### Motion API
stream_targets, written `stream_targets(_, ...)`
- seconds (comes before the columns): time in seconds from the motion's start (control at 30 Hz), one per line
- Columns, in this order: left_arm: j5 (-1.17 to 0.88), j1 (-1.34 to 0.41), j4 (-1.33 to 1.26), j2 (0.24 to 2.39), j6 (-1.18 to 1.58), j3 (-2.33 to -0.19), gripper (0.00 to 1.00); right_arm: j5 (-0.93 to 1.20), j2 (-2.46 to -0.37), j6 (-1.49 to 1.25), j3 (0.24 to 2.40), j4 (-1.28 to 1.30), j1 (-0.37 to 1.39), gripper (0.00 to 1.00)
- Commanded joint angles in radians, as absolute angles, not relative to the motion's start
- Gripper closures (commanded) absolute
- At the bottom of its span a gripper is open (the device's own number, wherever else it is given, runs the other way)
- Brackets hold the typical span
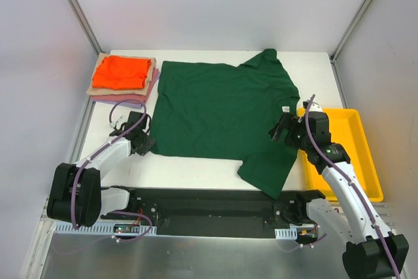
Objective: Fold and stack the t-shirts
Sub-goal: Grap the side of the flattened tshirt closest away from the robot with both arms
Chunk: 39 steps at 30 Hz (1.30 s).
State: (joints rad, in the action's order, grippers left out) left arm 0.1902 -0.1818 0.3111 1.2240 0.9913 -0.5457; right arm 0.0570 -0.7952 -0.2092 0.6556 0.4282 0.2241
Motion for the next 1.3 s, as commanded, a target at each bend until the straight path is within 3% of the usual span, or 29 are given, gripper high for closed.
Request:
stream_targets(0.0, 0.181, -0.184, 0.321, 1.25, 1.031, -0.502, 0.85, 0.006, -0.795, -0.178, 0.666, 0.505, 0.235, 0.04)
stream_targets(0.07, 0.167, -0.184, 0.319, 1.246, 1.028, -0.505, 1.0, 0.006, -0.798, -0.164, 0.667, 0.524, 0.241, 0.04)
stream_targets(0.17, 0.161, -0.186, 0.318, 1.229, 1.016, -0.508, 1.0, -0.038, -0.825, -0.118, 0.716, 0.619, 0.3, 0.02)
stream_targets(0.3, 0.187, -0.186, 0.318, 1.172, 1.005, -0.499, 1.0, -0.126, -0.9, -0.086, 0.788, 0.768, 0.544, 0.01)
stream_targets(0.4, 0.201, -0.186, 0.318, 1.141, 0.993, -0.499, 1.0, -0.127, -0.975, -0.161, 0.781, 0.819, 0.731, 0.07)
stream_targets(0.63, 0.178, -0.186, 0.325, 1.14, 0.977, -0.52, 1.0, -0.054, -1.083, -0.354, 0.667, 0.801, 0.928, 0.29)
stream_targets(1.03, 0.176, -0.186, 0.339, 1.147, 0.979, -0.537, 1.0, -0.13, -1.268, -0.368, 0.615, 0.704, 0.939, 0.57)
stream_targets(1.27, 0.213, -0.186, 0.359, 1.089, 0.974, -0.535, 1.0, -0.334, -1.321, -0.478, 0.684, 0.776, 0.93, 0.97)
